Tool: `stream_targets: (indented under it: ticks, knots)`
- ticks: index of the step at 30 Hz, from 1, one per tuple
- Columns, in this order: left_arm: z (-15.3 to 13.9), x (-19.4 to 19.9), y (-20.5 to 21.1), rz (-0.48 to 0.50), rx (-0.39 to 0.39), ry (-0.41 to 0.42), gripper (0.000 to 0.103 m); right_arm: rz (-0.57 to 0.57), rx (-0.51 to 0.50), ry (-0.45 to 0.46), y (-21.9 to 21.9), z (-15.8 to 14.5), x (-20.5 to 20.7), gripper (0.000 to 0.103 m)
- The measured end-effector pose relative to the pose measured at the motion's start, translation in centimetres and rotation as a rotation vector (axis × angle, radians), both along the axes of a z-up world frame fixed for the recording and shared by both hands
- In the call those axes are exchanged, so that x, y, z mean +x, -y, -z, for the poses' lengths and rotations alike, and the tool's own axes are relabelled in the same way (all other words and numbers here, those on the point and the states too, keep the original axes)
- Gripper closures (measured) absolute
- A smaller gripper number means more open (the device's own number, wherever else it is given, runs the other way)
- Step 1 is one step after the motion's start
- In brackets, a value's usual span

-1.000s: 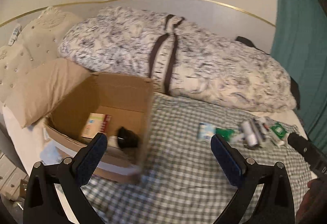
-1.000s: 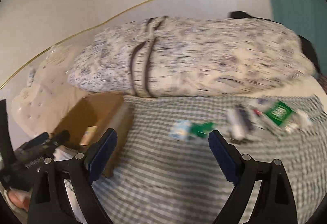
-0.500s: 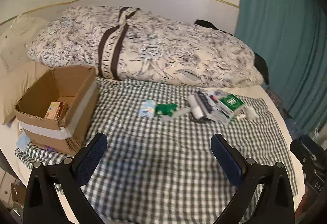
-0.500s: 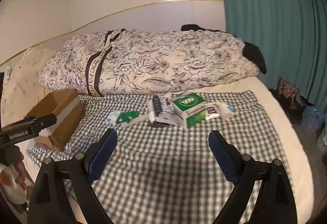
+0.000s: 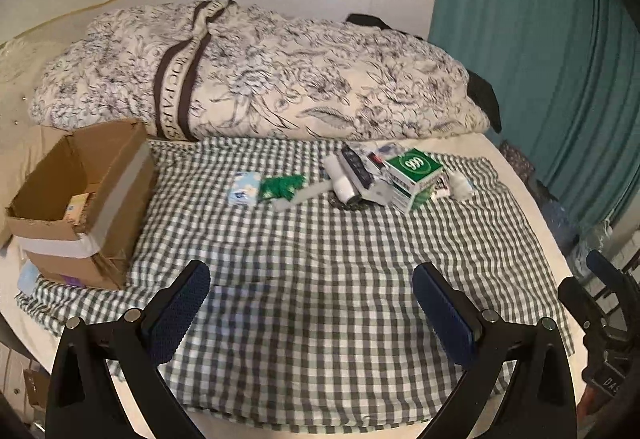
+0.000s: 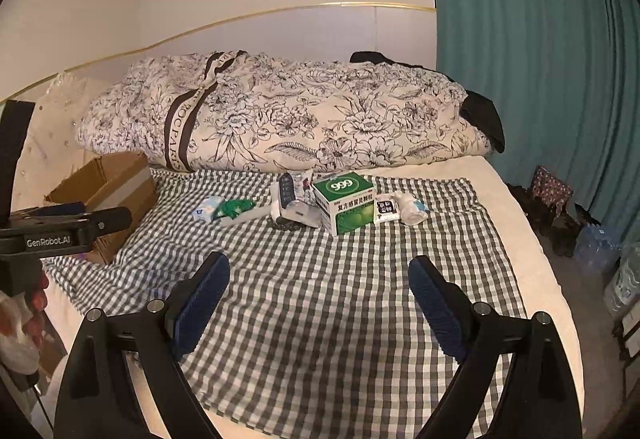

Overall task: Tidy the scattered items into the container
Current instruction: 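Move both tools back toward the items on the sheet, then grasp the black-and-white packet with the left tool while the right tool grasps the green medicine box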

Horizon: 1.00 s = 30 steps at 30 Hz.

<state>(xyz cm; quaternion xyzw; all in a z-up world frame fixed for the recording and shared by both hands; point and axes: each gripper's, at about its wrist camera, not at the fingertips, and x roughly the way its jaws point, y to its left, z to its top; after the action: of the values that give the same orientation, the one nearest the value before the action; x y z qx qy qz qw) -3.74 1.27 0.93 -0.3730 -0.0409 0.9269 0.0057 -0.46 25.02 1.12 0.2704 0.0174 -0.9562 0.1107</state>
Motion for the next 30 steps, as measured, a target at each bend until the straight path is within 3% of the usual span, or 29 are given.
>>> stream_targets:
  ticks: [8,16,20,30]
  knots:
    - [2.5,-5.8,-3.3,0.032,0.004,0.04,0.0,-0.038,0.058,0.042,-0.9,1.8,-4.3,0.01]
    - [7.2,-15.6,-4.3,0.003,0.082,0.144,0.0,-0.085,0.073,0.098,-1.3,4.5,-12.8,0.009]
    - [9.4,-19.9,-4.5,-0.003,0.082,0.187,0.0,-0.114,0.081,0.122,-0.9,6.0,-17.4,0.009]
    - [13.8,-26.9,-5.0,0.009,0.111,0.256,0.0,-0.161,0.129,0.175,0.2,10.5,-25.7,0.009]
